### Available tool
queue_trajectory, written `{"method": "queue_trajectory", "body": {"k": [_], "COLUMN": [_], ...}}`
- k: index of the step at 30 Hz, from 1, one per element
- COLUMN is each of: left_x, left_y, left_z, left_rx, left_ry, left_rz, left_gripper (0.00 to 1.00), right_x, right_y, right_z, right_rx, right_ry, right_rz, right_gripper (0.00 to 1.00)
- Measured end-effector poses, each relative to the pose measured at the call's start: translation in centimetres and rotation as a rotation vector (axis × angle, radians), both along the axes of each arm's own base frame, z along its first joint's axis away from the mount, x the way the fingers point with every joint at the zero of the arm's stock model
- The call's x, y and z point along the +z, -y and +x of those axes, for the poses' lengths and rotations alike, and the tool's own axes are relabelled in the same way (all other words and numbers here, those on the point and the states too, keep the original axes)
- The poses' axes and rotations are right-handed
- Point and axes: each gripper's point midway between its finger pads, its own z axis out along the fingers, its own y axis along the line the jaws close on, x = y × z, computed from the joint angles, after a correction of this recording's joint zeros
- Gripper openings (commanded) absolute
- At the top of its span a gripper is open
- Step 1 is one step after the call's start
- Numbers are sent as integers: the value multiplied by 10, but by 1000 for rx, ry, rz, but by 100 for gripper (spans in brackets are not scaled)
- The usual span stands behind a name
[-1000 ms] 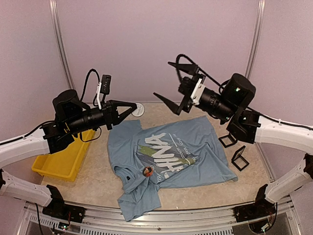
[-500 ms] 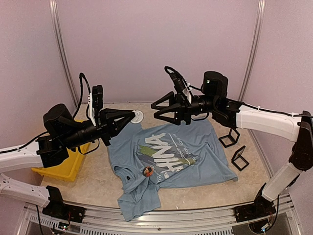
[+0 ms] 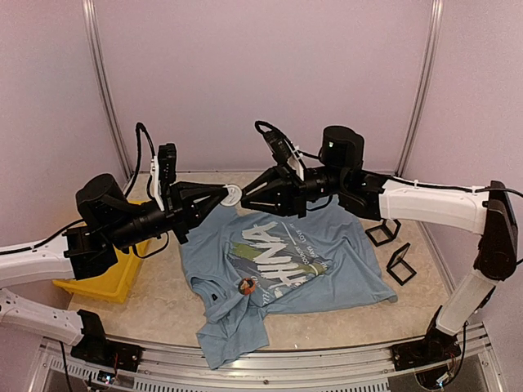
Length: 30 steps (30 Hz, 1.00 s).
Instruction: Pin the brooch onto the clothing
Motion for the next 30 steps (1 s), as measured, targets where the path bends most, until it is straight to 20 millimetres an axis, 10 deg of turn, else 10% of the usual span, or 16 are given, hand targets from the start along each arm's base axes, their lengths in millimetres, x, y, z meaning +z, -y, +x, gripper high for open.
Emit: {"method": "queue_trajectory", "body": {"k": [30], "left_x": [-1], "left_y": [-1], "left_z": [4], "left_rx": [31], "left_ry": [-1], "left_rz": [3], "left_gripper": [0], "right_x": [4], "right_y": [-8], "right_z": [5], "right_rx": [-10], "right_ry": [-37], "right_rz": [7], "right_gripper": [4]}}
